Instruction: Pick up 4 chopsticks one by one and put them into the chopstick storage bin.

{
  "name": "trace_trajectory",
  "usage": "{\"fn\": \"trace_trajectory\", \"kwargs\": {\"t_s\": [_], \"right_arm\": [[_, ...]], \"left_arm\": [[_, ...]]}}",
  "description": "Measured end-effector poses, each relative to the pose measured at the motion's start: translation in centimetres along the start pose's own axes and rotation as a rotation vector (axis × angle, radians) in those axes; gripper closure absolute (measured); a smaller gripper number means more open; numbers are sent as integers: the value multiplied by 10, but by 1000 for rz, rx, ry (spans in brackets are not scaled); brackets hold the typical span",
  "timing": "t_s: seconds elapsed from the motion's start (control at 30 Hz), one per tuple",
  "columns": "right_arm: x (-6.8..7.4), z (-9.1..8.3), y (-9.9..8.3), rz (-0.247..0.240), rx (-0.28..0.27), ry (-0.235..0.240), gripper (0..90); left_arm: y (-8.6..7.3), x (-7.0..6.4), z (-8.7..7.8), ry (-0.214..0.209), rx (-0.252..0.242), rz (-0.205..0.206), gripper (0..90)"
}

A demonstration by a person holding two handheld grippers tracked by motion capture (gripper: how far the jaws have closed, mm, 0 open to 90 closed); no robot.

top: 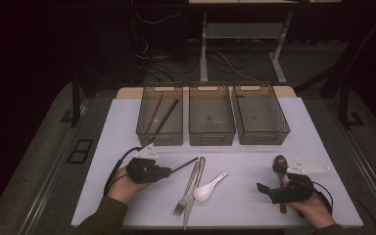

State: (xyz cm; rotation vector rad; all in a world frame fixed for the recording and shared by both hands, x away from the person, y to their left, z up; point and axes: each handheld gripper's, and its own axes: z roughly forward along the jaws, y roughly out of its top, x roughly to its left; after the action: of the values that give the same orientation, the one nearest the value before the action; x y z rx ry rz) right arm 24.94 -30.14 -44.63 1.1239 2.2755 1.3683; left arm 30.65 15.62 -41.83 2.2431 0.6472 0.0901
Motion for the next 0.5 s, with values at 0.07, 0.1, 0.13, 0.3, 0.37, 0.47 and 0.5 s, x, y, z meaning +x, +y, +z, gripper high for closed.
{"fn": "trace_trajectory", "kwargs": {"t_s": [0.07,0.1,0.13,0.3,0.37,0.47,0.5], "right_arm": [[0,0,0,0,-1,1,28],[-1,0,0,0,-1,0,28],[-1,0,0,2,0,0,28],[0,-1,0,8,-3,-2,28],[-1,0,0,6,-3,-5,28],[-1,0,0,6,-3,-4,28],[-1,0,0,7,-1,-2,28]], "left_arm": [[6,1,-4,10,-7,-7,852],[9,2,-6,19,-8,-7,852],[12,4,-8,25,-14,-11,852],[26,12,-18,58,-47,-28,852],[32,16,-21,71,-54,-29,852],[43,23,-25,88,-69,-33,852],[48,26,-27,94,-71,-33,852]]}}
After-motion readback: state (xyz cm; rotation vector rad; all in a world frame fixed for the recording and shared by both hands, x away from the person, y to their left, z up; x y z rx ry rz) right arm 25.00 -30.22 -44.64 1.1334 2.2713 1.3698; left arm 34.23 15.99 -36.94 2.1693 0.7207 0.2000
